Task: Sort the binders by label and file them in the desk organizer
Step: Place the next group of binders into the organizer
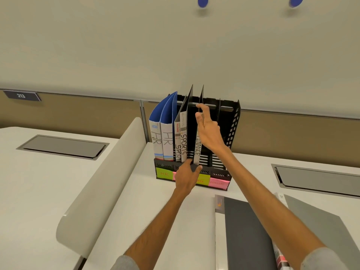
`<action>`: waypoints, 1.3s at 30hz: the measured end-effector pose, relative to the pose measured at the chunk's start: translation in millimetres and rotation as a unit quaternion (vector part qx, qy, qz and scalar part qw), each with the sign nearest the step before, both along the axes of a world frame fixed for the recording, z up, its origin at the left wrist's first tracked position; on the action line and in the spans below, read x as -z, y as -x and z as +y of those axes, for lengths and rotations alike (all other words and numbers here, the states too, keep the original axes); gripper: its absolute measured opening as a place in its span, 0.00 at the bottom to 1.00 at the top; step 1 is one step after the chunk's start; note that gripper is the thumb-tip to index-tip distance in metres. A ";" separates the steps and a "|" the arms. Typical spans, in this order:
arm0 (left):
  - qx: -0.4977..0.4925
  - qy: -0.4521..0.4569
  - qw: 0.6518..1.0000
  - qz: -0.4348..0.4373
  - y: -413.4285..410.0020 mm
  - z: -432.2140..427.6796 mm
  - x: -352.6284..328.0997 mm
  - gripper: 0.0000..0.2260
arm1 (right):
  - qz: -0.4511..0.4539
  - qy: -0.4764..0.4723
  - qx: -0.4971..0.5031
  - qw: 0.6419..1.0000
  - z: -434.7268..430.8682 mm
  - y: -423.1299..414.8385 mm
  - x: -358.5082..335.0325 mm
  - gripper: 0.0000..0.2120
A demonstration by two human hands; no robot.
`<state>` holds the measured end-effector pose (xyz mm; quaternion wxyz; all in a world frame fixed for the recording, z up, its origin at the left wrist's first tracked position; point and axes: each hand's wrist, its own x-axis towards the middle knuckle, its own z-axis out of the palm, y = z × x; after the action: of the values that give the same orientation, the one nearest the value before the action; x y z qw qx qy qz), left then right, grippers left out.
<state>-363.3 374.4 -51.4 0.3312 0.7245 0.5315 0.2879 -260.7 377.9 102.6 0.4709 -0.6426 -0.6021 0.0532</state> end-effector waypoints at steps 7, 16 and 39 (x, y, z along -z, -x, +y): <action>0.016 0.072 0.980 -0.186 18.3 -31.0 -0.5 0.21 | 0.021 0.083 -0.030 0.996 -24.6 -17.7 18.0 0.30; -0.019 0.205 0.968 -0.145 56.0 -79.1 15.3 0.12 | 0.150 0.164 0.084 0.971 -113.4 -10.5 105.9 0.15; 0.065 0.285 0.955 0.048 51.5 -190.9 48.1 0.13 | -0.026 0.468 0.196 0.861 -237.7 18.8 206.0 0.45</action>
<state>-414.8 183.5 -99.6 0.5158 0.6461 0.5586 0.0676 -279.5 140.1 -103.4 0.0994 -0.8934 -0.3795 0.2190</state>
